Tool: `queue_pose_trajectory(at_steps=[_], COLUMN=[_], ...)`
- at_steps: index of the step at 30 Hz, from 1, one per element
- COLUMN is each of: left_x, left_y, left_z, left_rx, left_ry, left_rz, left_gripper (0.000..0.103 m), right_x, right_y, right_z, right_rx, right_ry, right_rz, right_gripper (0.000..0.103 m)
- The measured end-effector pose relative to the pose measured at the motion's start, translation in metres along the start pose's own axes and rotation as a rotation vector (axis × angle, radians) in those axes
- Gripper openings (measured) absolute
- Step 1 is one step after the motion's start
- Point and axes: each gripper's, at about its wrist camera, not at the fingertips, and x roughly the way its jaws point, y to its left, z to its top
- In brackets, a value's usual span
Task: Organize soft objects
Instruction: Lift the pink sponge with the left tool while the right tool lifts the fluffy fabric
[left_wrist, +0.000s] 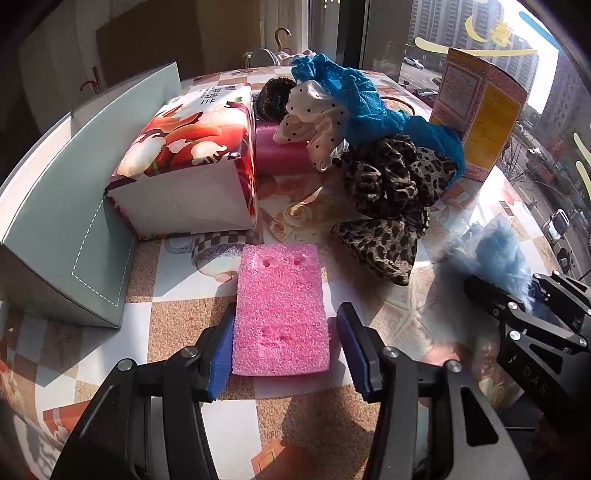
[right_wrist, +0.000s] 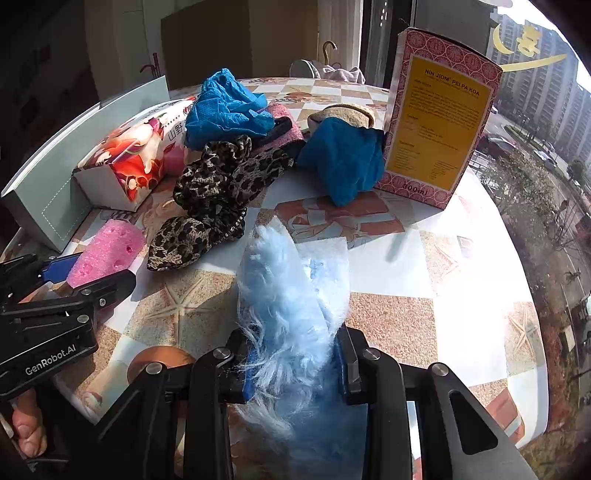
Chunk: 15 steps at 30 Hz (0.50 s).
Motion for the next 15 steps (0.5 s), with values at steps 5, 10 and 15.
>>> queue_pose_trajectory(at_steps=[5, 10, 15], left_x=[0.0004, 0.0004, 0.001], left_y=[0.0, -0.0006, -0.0007], left_z=[0.0003, -0.0003, -0.0003], left_rx=[0.002, -0.001, 0.002], left_ry=[0.001, 0.0, -0.001], left_rz=[-0.001, -0.001, 0.0], left_gripper=[0.056, 0.056, 0.056], right_x=[0.0, 0.0002, 0.0001], right_y=[-0.0009, -0.0015, -0.0013], right_z=[0.0, 0.0005, 0.0006], right_rx=[0.007, 0.009, 0.009], right_ry=[0.006, 0.008, 0.007], right_rz=[0.004, 0.006, 0.006], right_gripper=[0.033, 0.033, 0.033])
